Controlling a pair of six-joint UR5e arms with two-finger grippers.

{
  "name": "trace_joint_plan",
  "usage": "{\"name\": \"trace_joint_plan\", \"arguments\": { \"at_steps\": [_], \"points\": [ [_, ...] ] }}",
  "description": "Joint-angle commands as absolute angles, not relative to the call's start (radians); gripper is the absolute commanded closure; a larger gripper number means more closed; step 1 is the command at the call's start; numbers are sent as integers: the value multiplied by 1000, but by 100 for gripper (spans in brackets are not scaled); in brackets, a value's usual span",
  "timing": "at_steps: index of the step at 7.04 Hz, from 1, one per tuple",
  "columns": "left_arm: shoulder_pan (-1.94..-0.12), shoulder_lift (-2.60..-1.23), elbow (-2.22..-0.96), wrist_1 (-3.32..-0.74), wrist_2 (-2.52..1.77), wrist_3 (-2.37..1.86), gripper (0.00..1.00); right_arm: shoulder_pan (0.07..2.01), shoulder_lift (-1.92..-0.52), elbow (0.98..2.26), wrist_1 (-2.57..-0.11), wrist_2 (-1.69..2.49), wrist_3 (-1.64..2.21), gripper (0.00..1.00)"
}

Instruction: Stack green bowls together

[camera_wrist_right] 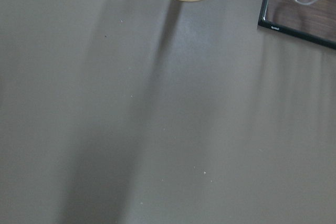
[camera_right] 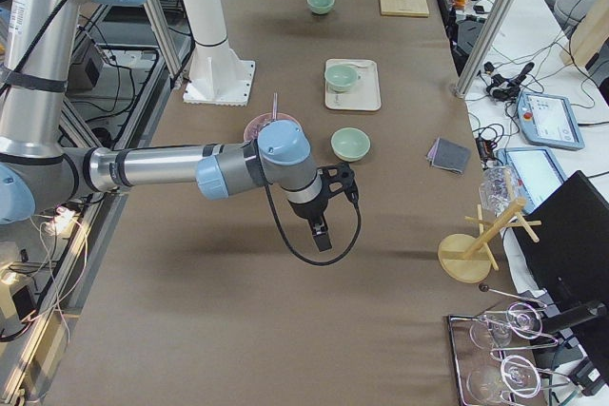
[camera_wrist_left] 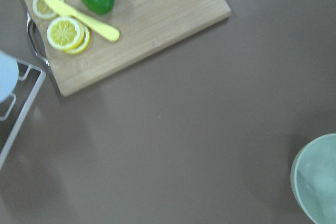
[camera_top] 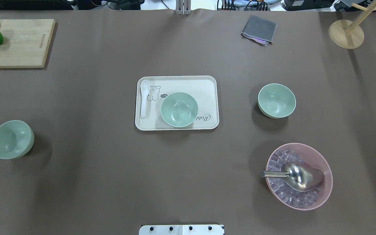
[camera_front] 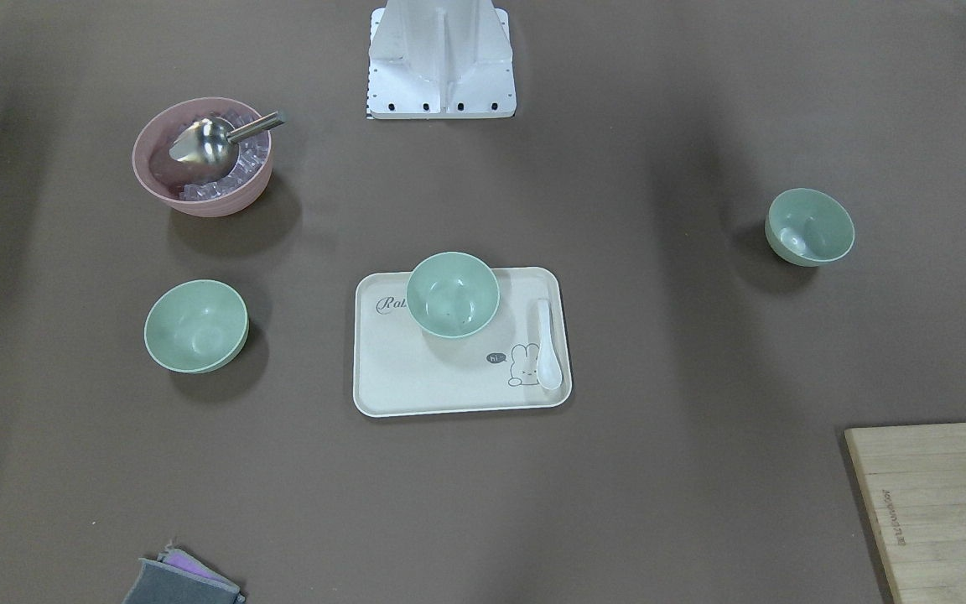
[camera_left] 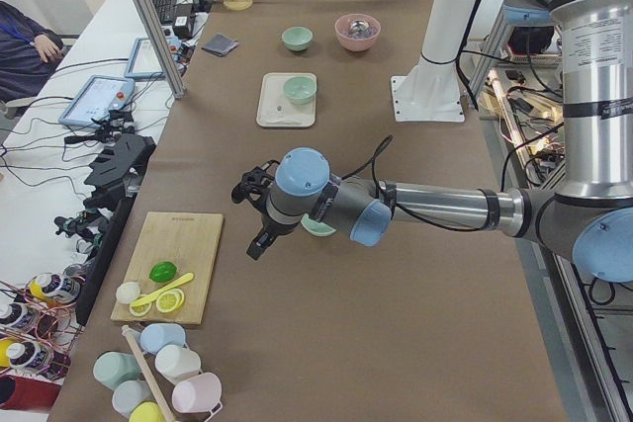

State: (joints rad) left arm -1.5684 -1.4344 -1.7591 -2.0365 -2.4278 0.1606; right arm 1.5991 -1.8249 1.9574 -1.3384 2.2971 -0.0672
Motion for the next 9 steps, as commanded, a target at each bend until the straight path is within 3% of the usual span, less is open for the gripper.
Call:
{"name": "trace_joint_plan", "arguments": {
  "at_steps": [1, 4, 9],
  "points": [
    [-1568, -1437, -1665, -2088, -2613, 97, 2, 1595, -1810, 1954, -1304, 2361, -75, 0],
    [-1475, -1496, -1663, -2265, -2781, -324, 2, 1551, -1861, 1945, -1267, 2359, 7, 0],
    [-1120, -1485, -1672, -2416, -2300, -620, 3, 1470, -1861, 1944, -1258, 2318, 130, 0]
  ]
}}
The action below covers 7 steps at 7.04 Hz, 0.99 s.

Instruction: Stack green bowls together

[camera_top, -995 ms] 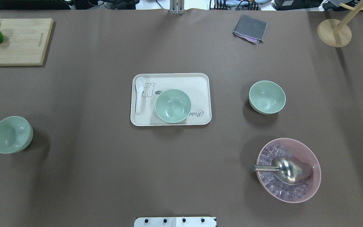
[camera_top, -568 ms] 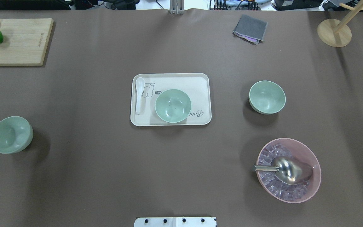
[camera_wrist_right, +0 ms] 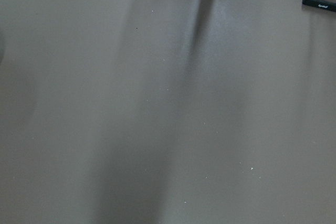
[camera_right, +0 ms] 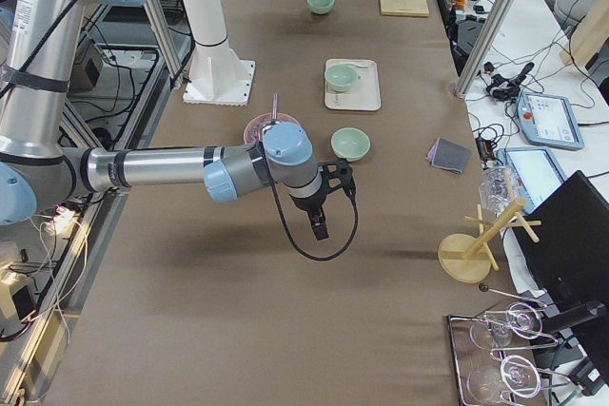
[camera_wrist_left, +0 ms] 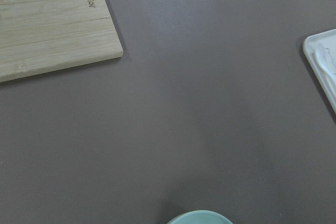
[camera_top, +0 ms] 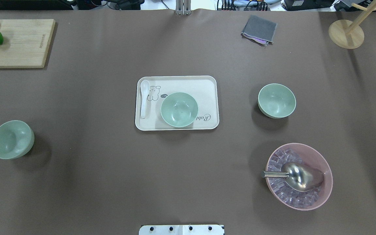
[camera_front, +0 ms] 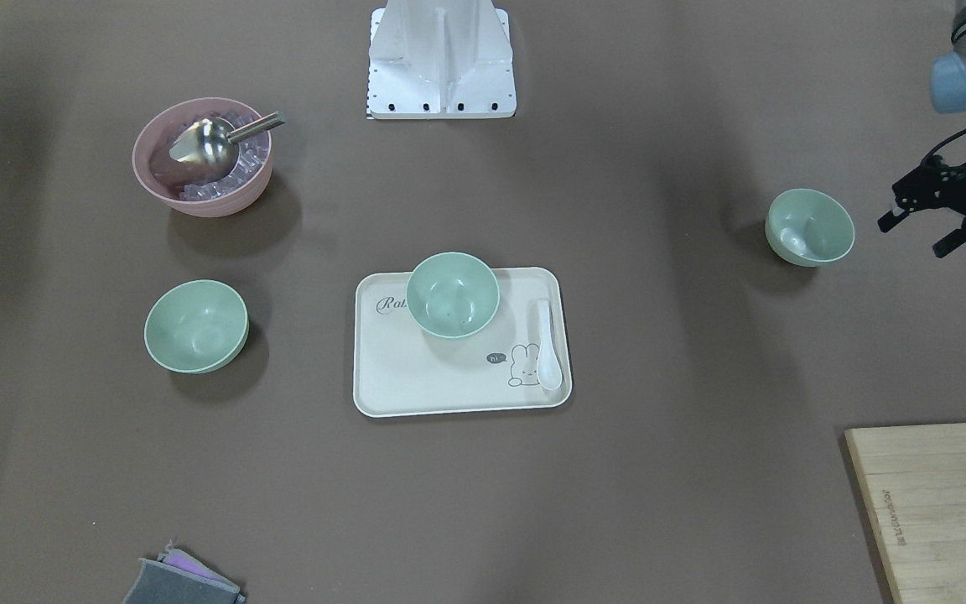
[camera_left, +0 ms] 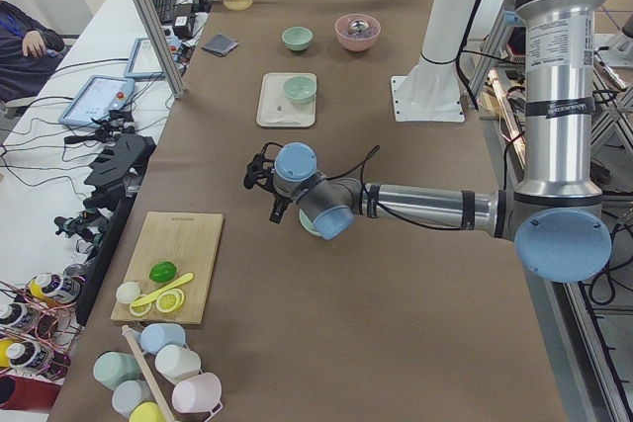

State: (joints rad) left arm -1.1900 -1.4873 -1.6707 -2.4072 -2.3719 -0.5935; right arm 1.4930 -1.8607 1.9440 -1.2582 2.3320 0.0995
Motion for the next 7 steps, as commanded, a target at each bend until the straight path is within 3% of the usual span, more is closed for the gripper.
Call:
{"name": "trace_joint_plan", "arguments": {
  "at_steps": [1, 2, 3, 6, 7],
  "points": [
    [-1083, -1456, -1672, -2442, -2284, -608, 3, 1445, -1862, 1944, -1258, 2301, 164, 0],
    [-1028, -1397, -1671, -2494, -2220, -606, 12, 1430, -1862, 1944, -1258, 2301, 181, 0],
    [-1011, -1367, -1667, -2500, -2194, -569, 32, 1428, -1862, 1944, -1258, 2298, 179, 0],
    [-1008, -1342, -1660, -2503, -2194, -537, 61, 1428, -1861, 1945, -1256, 2296, 172, 0],
    [-1005, -1342, -1660, -2503, -2194, -537, 64, 1428, -1862, 1945, -1235, 2293, 175, 0]
  ]
}}
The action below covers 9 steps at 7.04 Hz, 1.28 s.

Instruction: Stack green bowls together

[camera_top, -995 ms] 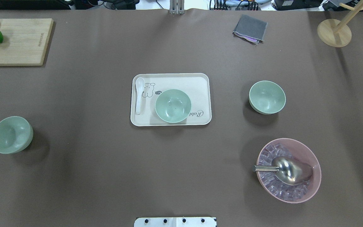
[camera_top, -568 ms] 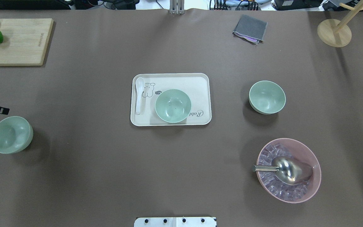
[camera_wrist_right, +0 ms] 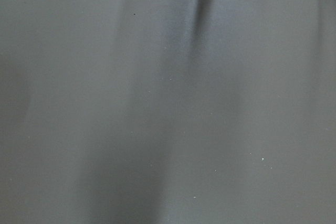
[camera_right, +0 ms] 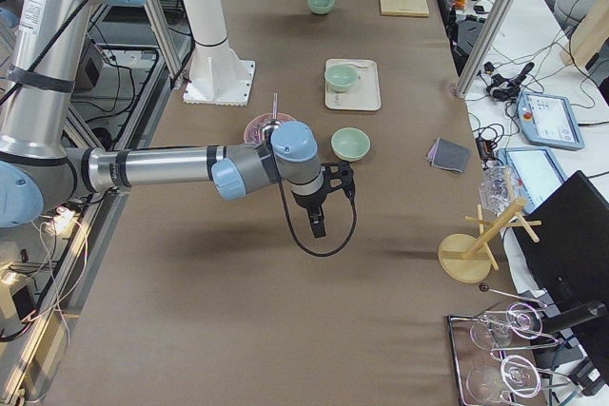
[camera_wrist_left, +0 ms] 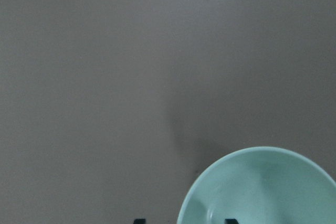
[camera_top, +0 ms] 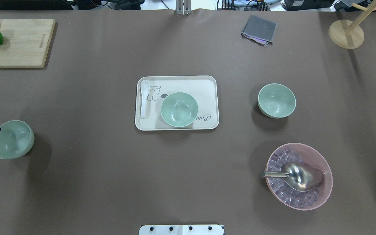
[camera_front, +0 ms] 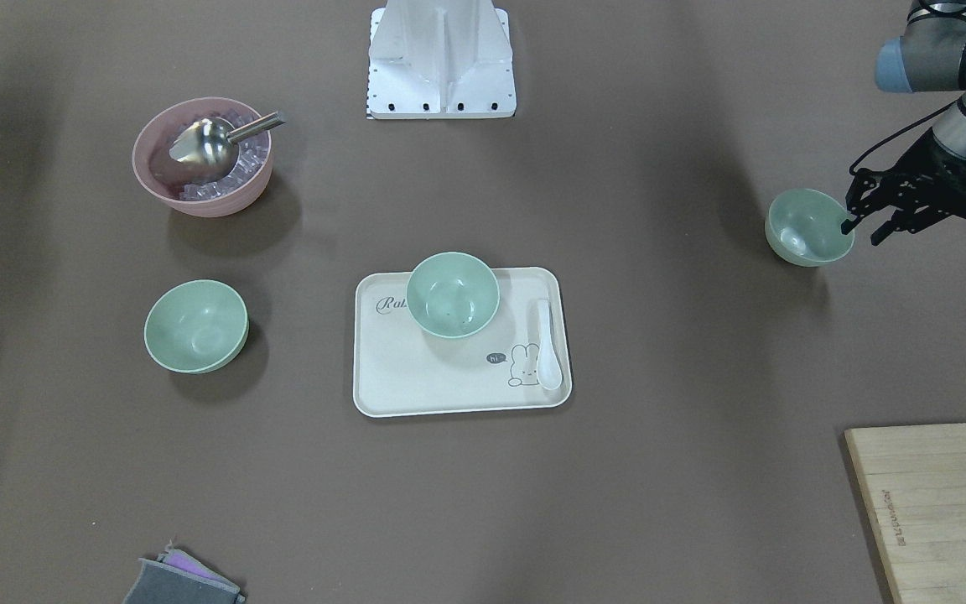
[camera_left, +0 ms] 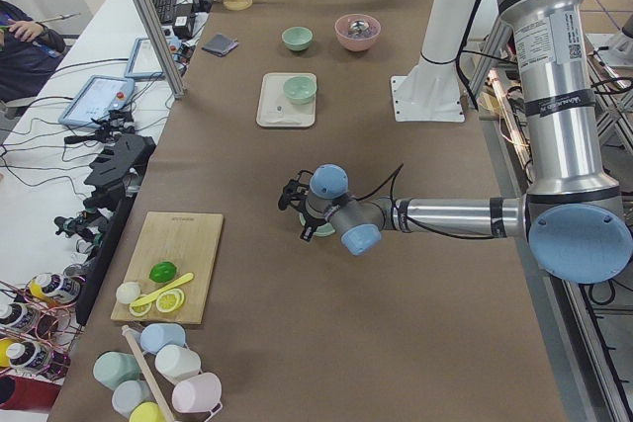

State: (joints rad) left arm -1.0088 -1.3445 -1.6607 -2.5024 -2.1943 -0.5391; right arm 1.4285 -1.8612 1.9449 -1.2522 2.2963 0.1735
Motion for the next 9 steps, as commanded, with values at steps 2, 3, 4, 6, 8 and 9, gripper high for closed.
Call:
{"name": "trace_joint_plan", "arguments": {
  "at_steps": [2, 3, 4, 6, 8, 9],
  "points": [
    [-997, -1344, -1651, -2503, -2192, -537, 67, 1428, -1868, 1944, -1229, 2292, 176, 0],
    [-993, -1348, -1644, -2503, -2192, -537, 70, 1428, -1870, 1944, -1229, 2293, 173, 0],
    [-985, -1350, -1641, -2503, -2192, -535, 70, 1428, -1871, 1944, -1229, 2292, 172, 0],
    [-982, -1353, -1641, -2503, -2191, -535, 71, 1428, -1876, 1944, -1229, 2293, 172, 0],
    [-976, -1353, -1640, -2503, -2189, -535, 74, 1428, -1878, 1944, -1229, 2293, 172, 0],
    [-974, -1353, -1634, -2503, -2189, -535, 75, 1428, -1878, 1944, -1229, 2292, 172, 0]
  ]
}}
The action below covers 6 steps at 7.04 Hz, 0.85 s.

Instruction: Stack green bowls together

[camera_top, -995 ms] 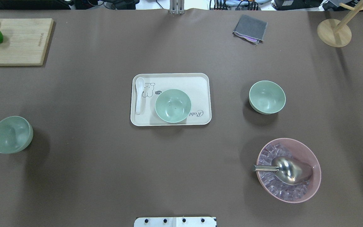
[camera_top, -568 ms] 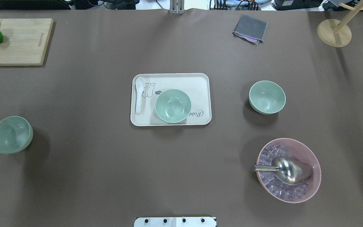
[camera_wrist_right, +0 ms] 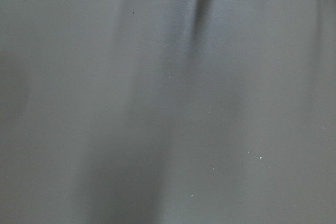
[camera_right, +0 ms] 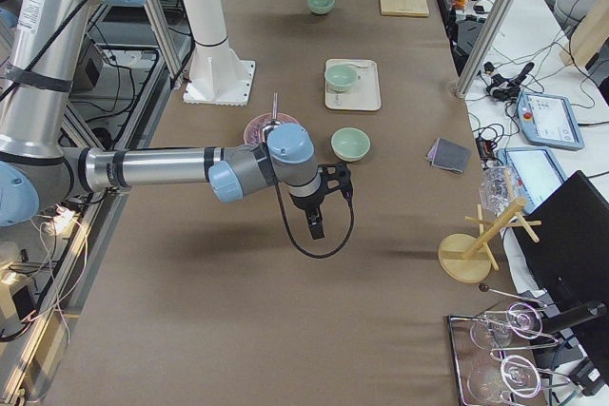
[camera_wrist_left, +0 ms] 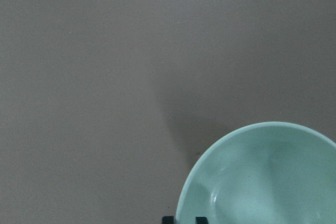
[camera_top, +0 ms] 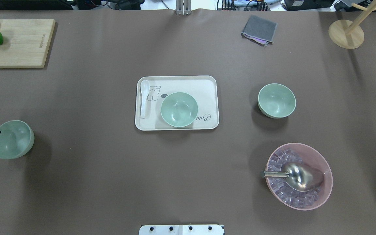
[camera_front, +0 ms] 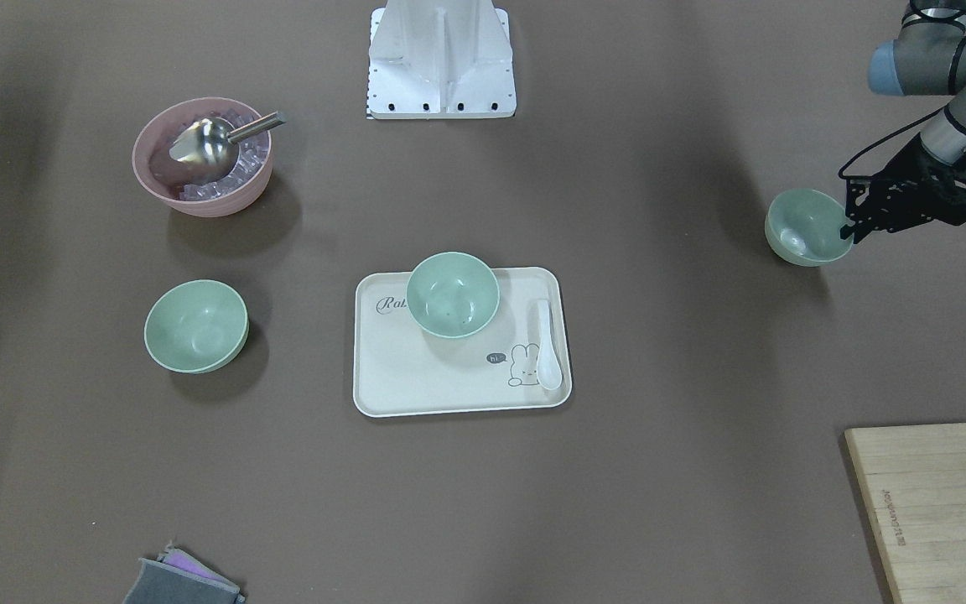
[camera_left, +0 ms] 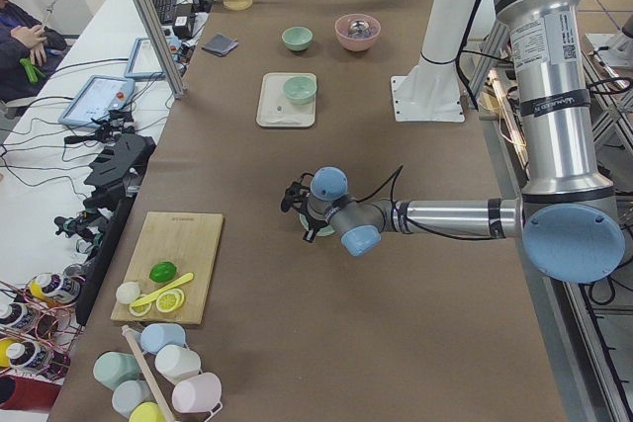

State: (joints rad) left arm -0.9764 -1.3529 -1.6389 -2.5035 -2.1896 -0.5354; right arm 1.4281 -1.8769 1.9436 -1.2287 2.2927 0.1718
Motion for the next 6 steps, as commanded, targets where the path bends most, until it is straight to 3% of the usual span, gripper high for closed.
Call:
{"name": "trace_joint_plan", "arguments": {
  "at_steps": [1, 2, 3, 5, 6],
  "points": [
    [-974, -1353, -1632, -2503, -2189, -535, 75, 1428, -1878, 1944, -1229, 2293, 170, 0],
    [-974, -1353, -1632, -2503, -2189, -535, 75, 1428, -1878, 1944, -1229, 2293, 170, 0],
    [-974, -1353, -1632, -2505, -2189, -535, 81, 1428, -1878, 1944, -1229, 2295, 170, 0],
    [-974, -1355, -1634, -2505, -2189, -535, 100, 1428, -1878, 1944, -1229, 2295, 167, 0],
    [-976, -1356, -1650, -2505, -2160, -534, 100, 1428, -1878, 1944, -1229, 2296, 167, 0]
  ]
}}
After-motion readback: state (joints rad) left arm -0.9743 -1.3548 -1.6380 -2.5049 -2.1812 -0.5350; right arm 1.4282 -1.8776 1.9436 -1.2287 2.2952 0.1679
